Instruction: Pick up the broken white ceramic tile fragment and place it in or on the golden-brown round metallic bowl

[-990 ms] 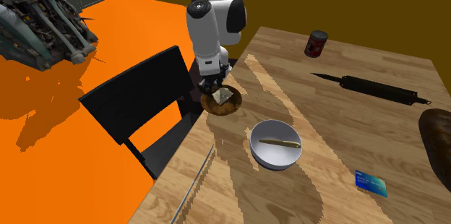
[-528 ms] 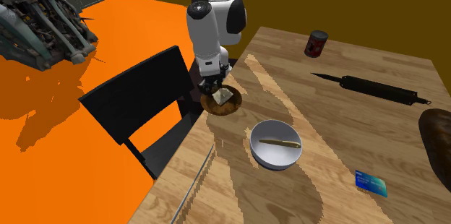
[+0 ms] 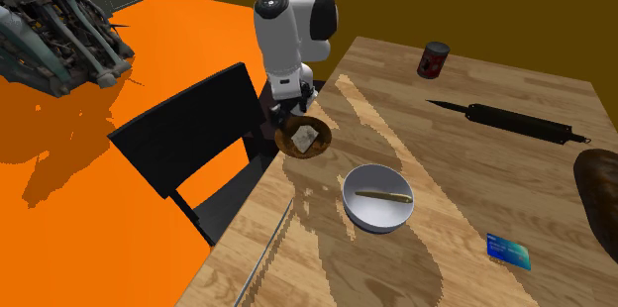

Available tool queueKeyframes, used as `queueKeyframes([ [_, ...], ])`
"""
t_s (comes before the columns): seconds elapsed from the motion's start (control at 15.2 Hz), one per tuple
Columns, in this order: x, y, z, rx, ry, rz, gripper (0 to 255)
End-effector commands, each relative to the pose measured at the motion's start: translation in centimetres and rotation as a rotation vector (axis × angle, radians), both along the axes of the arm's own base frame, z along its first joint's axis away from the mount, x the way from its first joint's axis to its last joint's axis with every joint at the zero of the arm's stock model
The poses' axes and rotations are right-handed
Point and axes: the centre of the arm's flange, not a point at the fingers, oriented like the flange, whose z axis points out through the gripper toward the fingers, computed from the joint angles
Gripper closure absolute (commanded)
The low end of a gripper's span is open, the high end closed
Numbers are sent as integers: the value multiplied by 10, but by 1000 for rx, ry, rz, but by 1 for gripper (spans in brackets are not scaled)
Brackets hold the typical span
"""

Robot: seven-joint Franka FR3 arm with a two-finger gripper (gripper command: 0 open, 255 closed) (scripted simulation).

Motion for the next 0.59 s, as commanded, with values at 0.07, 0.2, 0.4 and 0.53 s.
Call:
queueKeyframes([
  [0.07,2,-3,34,0,1,0,0],
  [0.2,2,-3,34,0,1,0,0],
  [0.4,2,-3,34,0,1,0,0],
  [0.53,2,-3,34,0,1,0,0],
])
